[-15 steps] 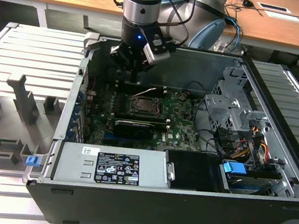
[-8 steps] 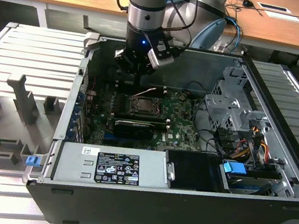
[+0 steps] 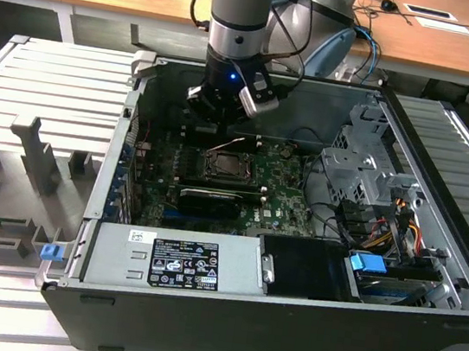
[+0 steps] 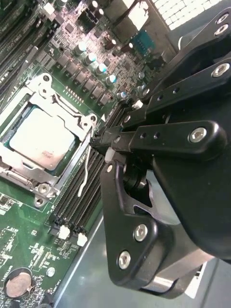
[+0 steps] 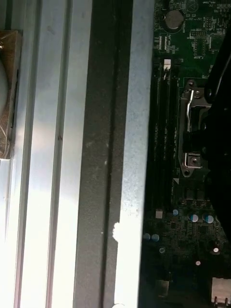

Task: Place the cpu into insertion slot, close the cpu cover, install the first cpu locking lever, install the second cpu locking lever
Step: 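Install the first cpu locking lever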

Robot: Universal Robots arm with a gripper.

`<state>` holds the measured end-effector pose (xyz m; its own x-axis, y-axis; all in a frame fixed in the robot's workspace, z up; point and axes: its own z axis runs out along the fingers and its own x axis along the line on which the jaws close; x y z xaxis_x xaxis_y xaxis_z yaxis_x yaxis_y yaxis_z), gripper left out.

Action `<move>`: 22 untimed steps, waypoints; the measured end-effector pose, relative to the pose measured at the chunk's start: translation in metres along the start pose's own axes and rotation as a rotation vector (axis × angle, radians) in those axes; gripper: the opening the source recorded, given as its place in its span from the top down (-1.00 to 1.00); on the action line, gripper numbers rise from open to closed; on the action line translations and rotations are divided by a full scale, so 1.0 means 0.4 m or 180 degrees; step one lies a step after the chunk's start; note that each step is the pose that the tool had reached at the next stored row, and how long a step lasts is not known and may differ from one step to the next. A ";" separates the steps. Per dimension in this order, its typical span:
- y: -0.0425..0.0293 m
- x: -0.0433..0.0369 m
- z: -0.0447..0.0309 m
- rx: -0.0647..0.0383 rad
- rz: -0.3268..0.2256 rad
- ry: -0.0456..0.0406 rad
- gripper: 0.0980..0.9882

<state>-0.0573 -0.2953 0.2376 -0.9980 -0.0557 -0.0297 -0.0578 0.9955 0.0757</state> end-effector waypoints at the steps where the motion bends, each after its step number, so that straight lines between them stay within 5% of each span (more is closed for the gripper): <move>1: 0.001 -0.001 0.002 0.0000 -0.0009 0.0000 0.98; 12: 0.021 -0.026 0.027 -0.0004 -0.0125 0.0010 0.98; 22: 0.018 -0.063 0.039 -0.0003 -0.0123 0.0009 0.98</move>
<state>-0.0322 -0.2856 0.2232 -0.9951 -0.0943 -0.0297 -0.0963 0.9925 0.0754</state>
